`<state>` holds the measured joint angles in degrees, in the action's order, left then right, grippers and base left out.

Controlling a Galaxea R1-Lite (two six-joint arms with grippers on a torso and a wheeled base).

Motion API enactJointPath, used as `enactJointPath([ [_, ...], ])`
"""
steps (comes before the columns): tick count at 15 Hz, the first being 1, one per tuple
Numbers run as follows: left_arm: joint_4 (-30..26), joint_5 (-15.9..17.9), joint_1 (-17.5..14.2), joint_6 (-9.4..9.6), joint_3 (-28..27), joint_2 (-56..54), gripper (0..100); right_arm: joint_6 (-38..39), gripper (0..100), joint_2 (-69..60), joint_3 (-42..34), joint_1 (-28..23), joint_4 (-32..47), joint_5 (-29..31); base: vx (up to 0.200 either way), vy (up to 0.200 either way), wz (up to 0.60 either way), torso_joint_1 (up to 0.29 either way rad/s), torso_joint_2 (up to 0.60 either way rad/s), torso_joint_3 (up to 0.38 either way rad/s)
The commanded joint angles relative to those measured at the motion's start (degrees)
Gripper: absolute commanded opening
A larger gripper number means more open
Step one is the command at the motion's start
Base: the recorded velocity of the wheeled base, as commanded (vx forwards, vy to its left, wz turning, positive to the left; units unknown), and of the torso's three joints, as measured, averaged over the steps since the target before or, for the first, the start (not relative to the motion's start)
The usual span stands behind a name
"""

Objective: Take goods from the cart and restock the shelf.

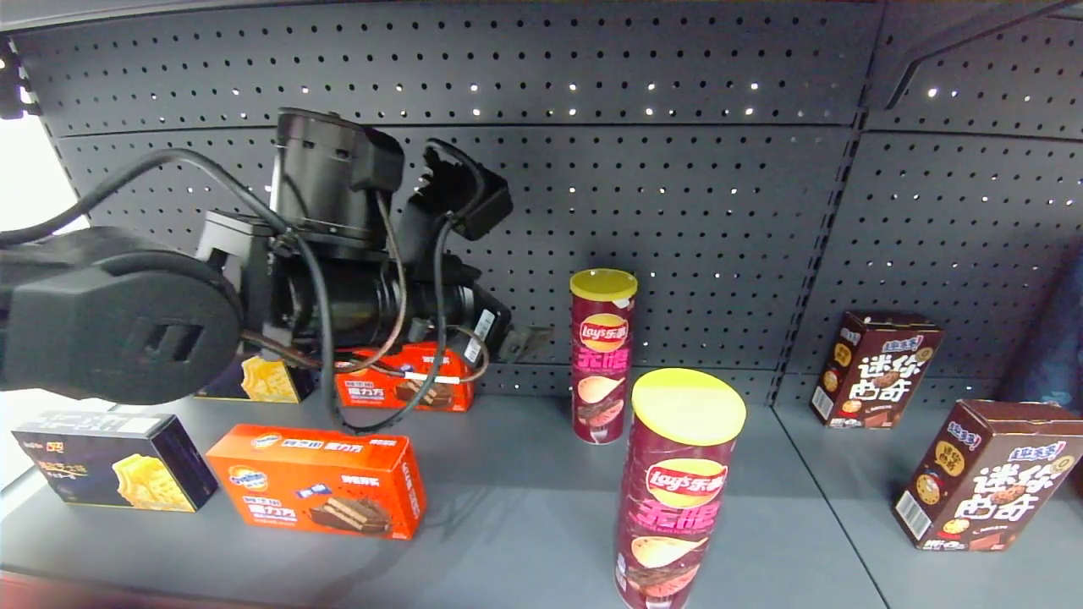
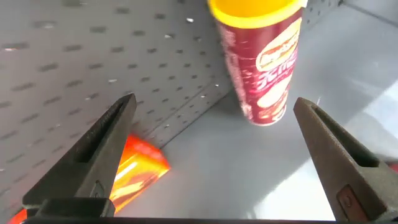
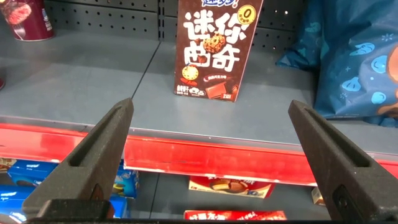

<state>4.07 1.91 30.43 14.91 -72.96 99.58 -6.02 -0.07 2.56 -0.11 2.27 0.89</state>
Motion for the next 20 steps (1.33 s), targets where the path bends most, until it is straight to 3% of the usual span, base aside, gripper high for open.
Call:
enactJointPath([
  [1, 0.6, 0.1, -1.9, 0.30, 4.0, -6.7, 100, -0.2, 100, 0.1, 0.0, 0.0, 0.0, -0.1, 0.000, 0.000, 0.00, 0.000, 0.00, 0.000],
  [7, 0.5, -0.6, -2.0, 1.17, 16.1, -19.3, 100, -0.7, 100, 0.1, 0.0, 0.0, -0.1, -0.4, 0.000, 0.000, 0.00, 0.000, 0.00, 0.000],
  [10, 0.7, -0.6, -3.9, 1.09, 21.6, -25.8, 100, -0.7, 100, 0.1, 0.1, 0.0, 0.0, -0.3, 0.000, 0.000, 0.00, 0.000, 0.00, 0.000],
  [12, 3.9, 0.7, -4.2, 1.00, 26.5, -28.7, 100, -0.4, 100, 0.1, 0.0, 0.0, 0.0, -0.2, 0.000, 0.000, 0.00, 0.000, 0.00, 0.000],
  [13, 8.7, 2.5, -4.3, 0.38, 28.7, -29.8, 100, -1.6, 100, 0.1, 1.3, 0.0, 0.0, 1.5, 0.000, 0.000, 0.00, 0.000, 0.00, 0.000],
  [14, 10.2, 3.0, -4.9, 0.38, 28.8, -29.7, 100, -2.9, 100, 2.9, 8.6, 0.0, 1.5, 1.1, 0.000, 0.000, 0.00, 0.000, 0.00, 0.000],
  [16, 10.7, 3.0, -4.9, 0.38, 28.8, -28.7, 100, -3.0, 100, 17.1, 23.6, 1.8, 7.9, -5.2, 0.000, 0.000, 0.00, 0.000, 0.00, 0.000],
  [18, 10.3, 3.1, -5.0, 0.30, 28.7, -28.5, 100, -10.9, 100, 25.5, 29.3, 2.7, 8.1, -11.0, 0.000, 0.000, 0.00, 0.000, 0.00, 0.000],
  [20, 10.4, 3.1, -5.2, 0.30, 26.8, -27.7, 100, -17.9, 100, 30.4, 30.5, 4.9, 8.3, -14.2, 0.000, 0.000, 0.00, 0.000, 0.00, 0.000],
])
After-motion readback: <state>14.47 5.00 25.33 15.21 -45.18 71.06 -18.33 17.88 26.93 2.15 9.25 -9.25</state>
